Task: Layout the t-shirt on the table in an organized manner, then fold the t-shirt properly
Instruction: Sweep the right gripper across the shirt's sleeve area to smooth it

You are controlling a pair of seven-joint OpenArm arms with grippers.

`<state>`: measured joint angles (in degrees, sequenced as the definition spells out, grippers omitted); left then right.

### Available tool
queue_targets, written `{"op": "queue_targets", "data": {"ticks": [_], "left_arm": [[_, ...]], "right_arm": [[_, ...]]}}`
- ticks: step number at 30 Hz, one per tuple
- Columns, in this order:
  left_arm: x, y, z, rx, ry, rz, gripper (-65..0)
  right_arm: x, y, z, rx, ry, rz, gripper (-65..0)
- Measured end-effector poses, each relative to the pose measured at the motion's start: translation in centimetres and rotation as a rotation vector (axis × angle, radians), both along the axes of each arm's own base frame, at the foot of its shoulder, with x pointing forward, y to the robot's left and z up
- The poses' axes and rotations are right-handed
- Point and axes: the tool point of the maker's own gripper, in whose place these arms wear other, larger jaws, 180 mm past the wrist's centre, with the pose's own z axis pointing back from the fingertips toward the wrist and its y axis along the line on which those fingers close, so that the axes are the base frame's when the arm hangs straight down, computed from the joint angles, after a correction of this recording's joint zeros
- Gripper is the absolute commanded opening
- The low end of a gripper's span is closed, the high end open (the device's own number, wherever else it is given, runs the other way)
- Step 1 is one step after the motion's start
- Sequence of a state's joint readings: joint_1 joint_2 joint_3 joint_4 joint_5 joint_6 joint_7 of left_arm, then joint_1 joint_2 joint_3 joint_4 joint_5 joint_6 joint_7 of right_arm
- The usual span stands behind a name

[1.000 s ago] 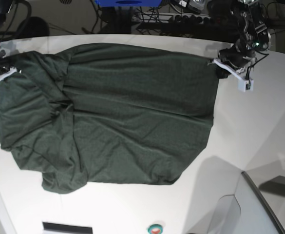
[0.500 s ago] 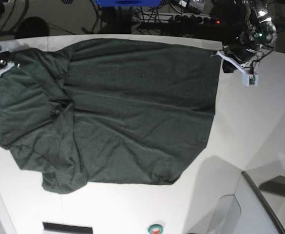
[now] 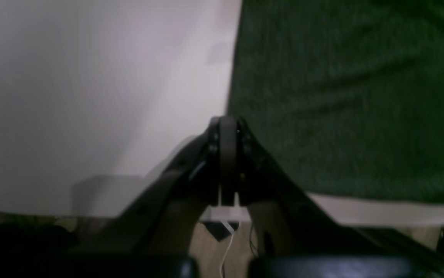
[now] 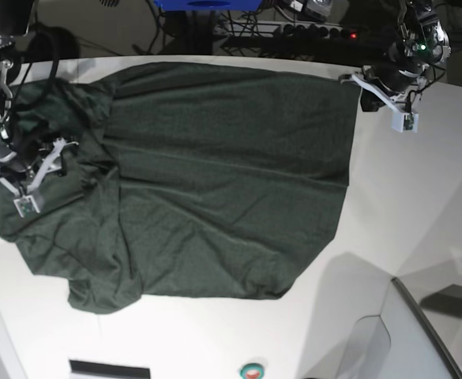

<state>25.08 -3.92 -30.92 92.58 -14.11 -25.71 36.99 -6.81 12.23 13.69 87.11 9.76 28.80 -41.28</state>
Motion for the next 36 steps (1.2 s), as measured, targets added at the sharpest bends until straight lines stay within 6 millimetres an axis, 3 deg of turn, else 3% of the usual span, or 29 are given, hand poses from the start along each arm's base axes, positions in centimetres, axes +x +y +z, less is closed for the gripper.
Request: {"op": "queue_targets", "data": {"ticks": [3,8,11,17,24,27,29,35,36], "left_arm": [[-0.6,2.4,0.5,0.028,-0.008,0.072,-65.0],[-1.7,5.4,1.2,0.071,-0.008,0.148,-65.0],[-1.9,5.6,1.2,0.071,-0.007,0.153,-65.0],[-2.7,4.5,0.9,0.049,0.009,0.079,-65.0],[-2.9,4.3,0.8,0.046,0.012,0.082,-65.0],[-3.2,4.3,0.7,0.045,0.018,0.082,-65.0],[-3.2,4.4,0.7,0.047,0.018,0.082,-65.0],[-3.0,4.3,0.7,0.046,0.014,0.082,-65.0],[-3.0,4.3,0.7,0.046,0.013,0.082,-65.0]], "right_arm": [[0.5,1.2,-1.1,0.030,0.054,0.038,-37.2],[2.4,2.4,-1.2,0.070,0.053,0.036,-36.9],[3.5,3.3,-0.6,0.086,0.037,0.038,-35.1],[7.5,4.3,-0.4,0.158,0.029,0.015,-20.0],[8.7,4.9,-2.0,0.220,0.032,-0.006,-19.7],[8.3,4.6,-2.6,0.221,0.050,-0.012,-20.1],[7.9,4.3,-3.1,0.220,0.068,-0.018,-26.1],[7.4,4.5,-3.7,0.228,0.089,-0.021,-63.3],[7.4,4.5,-3.7,0.228,0.089,-0.021,-65.0]]}}
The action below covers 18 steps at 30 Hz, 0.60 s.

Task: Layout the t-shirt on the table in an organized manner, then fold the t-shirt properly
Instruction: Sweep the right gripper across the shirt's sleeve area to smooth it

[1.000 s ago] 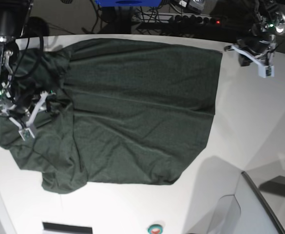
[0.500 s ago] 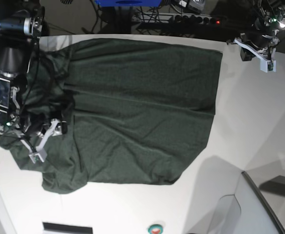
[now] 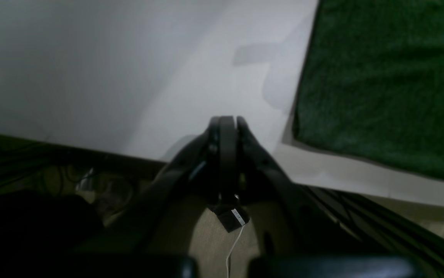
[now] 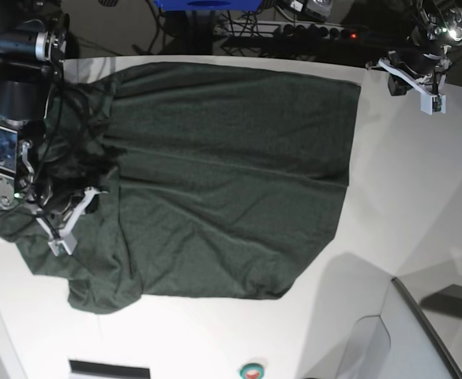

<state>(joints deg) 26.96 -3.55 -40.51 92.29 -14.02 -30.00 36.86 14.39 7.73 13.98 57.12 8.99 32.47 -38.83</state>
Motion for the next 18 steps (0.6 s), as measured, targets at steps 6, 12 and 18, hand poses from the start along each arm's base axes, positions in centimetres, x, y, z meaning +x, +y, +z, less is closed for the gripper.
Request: {"op": "queue_targets", "data": {"ticks": [6,12,18], "left_arm": [[0.0,0.0,0.0,0.000,0.001,0.000,-65.0],[-0.1,0.0,0.0,0.000,0.001,0.000,-65.0],[-0.1,0.0,0.0,-0.001,0.002,0.000,-65.0]], "right_arm": [[0.3,0.0,0.6,-0.011,-0.019,0.007,-65.0],[1.5,2.1,2.6,0.001,-0.067,0.034,-65.0],[2.1,3.1,3.8,-0.026,-0.097,0.078,-65.0]]}}
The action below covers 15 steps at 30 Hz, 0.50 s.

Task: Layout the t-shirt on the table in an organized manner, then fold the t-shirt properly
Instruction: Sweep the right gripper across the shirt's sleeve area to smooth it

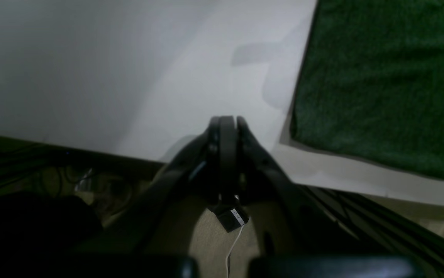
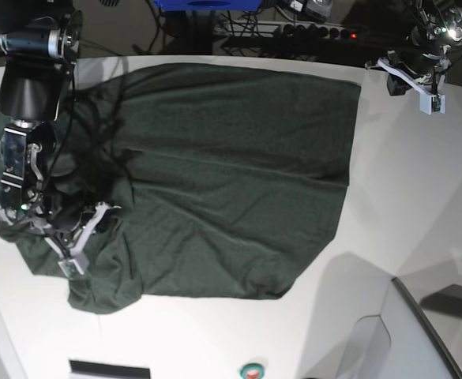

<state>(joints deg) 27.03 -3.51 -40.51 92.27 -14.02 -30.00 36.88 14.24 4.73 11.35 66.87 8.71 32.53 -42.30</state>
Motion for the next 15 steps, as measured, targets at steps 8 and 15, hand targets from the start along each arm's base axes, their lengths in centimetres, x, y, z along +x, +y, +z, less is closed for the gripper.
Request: {"op": "queue_targets", "data": {"ticks": [8,15], "left_arm": [[-0.8,0.1,-1.1,-0.018,0.031,0.013,-65.0],[-0.7,0.2,-1.0,-0.016,0.028,0.013,-65.0]], "right_arm": [[0.0,3.7,1.1,-0.013,-0.019,0.107,-65.0],[0.4,4.4,0.7,0.002,0.002,0.109,-51.6]]}}
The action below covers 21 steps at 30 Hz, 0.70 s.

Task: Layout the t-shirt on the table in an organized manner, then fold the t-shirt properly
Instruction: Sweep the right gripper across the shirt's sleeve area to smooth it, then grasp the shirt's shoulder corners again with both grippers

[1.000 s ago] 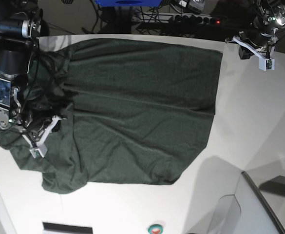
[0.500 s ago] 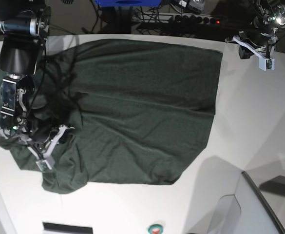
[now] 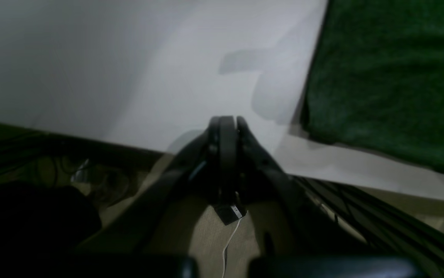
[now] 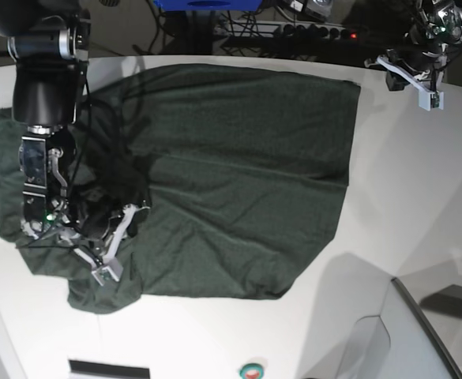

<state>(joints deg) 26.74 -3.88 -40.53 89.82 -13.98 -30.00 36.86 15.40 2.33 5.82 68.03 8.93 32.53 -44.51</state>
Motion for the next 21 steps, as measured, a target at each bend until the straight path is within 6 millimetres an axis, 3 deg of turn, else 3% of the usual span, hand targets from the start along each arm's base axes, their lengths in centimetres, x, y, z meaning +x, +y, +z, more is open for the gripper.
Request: {"op": "queue_targets", "data": {"ticks": [3,6,8,10,12,14,17,21], "left_arm": [[0.0,0.0,0.0,-0.001,0.000,0.000,-65.0],[0.0,0.0,0.0,-0.002,-0.002,0.000,-65.0],[0.0,0.0,0.0,0.001,-0.001,-0.001,-65.0],[0.0,-0.1,0.1,-0.002,-0.003,-0.001,-65.0],[-0.1,-0.5,0.0,-0.010,0.000,-0.019,-65.0],[0.0,-1.4,0.0,-0.032,-0.007,-0.085,-65.0],[0.0,-2.5,0.1,-0.059,-0.017,-0.131,-65.0],[-0.6,-0.5,0.6,-0.039,-0.039,-0.052,-65.0]], "right_arm": [[-0.3,-0.6,-0.2,-0.015,0.005,-0.002,-37.5],[-1.0,-2.2,0.8,-0.037,-0.042,-0.014,-37.2],[-2.0,-5.4,1.3,-0.044,-0.066,-0.101,-36.6],[-3.7,-11.2,1.6,-0.034,-0.080,-0.304,-36.5],[-6.5,-17.1,1.3,-0.036,-0.070,-0.517,-35.6],[-9.8,-21.4,0.5,-0.028,-0.036,-0.684,-30.0],[-13.2,-25.3,-0.5,0.026,-0.021,-0.876,-17.9],[-15.3,-27.6,-2.2,0.180,-0.012,-0.976,-15.8]]}}
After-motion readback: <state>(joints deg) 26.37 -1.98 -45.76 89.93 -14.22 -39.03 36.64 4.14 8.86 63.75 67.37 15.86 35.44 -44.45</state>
